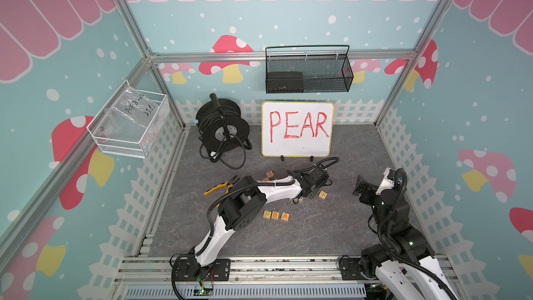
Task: Spell the uppercase word “pear” with letter blocks
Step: Move the letter block to the center of the board.
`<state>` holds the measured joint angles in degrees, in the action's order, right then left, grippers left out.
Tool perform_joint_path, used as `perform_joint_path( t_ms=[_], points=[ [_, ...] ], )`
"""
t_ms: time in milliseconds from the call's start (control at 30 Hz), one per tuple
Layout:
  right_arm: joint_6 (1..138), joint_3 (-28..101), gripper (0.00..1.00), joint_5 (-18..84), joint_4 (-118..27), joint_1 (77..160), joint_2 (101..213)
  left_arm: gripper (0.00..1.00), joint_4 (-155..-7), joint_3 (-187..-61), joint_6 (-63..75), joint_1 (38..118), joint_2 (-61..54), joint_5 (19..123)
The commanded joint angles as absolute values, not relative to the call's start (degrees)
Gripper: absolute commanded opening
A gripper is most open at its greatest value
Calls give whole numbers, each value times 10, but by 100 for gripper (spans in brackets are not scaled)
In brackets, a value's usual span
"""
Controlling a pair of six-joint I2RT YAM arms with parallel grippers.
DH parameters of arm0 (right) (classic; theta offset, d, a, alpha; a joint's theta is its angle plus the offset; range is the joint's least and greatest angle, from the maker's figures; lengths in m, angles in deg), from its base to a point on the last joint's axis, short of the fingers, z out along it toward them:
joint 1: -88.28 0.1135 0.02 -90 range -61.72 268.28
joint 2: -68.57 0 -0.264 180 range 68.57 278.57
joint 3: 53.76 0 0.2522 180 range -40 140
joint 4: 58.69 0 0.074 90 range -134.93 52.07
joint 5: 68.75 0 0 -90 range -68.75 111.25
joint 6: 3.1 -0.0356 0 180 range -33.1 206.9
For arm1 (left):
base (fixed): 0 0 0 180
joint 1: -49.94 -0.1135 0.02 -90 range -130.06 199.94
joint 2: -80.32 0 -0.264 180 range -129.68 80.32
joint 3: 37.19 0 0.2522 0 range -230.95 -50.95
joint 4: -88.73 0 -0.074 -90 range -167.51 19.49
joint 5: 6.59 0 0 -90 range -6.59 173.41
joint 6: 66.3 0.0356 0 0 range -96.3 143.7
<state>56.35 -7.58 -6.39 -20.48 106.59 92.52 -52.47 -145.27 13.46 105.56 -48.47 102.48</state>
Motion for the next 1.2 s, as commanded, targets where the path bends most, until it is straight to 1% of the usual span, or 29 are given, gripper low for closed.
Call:
perform_joint_path(
  t_ms=[0,533,767,1167],
  points=[
    [553,-63,99,-71,-207,1065,930,59,-503,-1424,139,1050,-477,1026],
    [551,-70,99,-65,-211,1065,929,60,-516,-1365,123,1031,-434,1004],
    [552,-72,99,-64,-213,1065,927,60,-522,-1390,109,1018,-451,982],
    [553,-75,99,-66,-210,1065,923,60,-523,-1441,111,1015,-489,980]
  ],
)
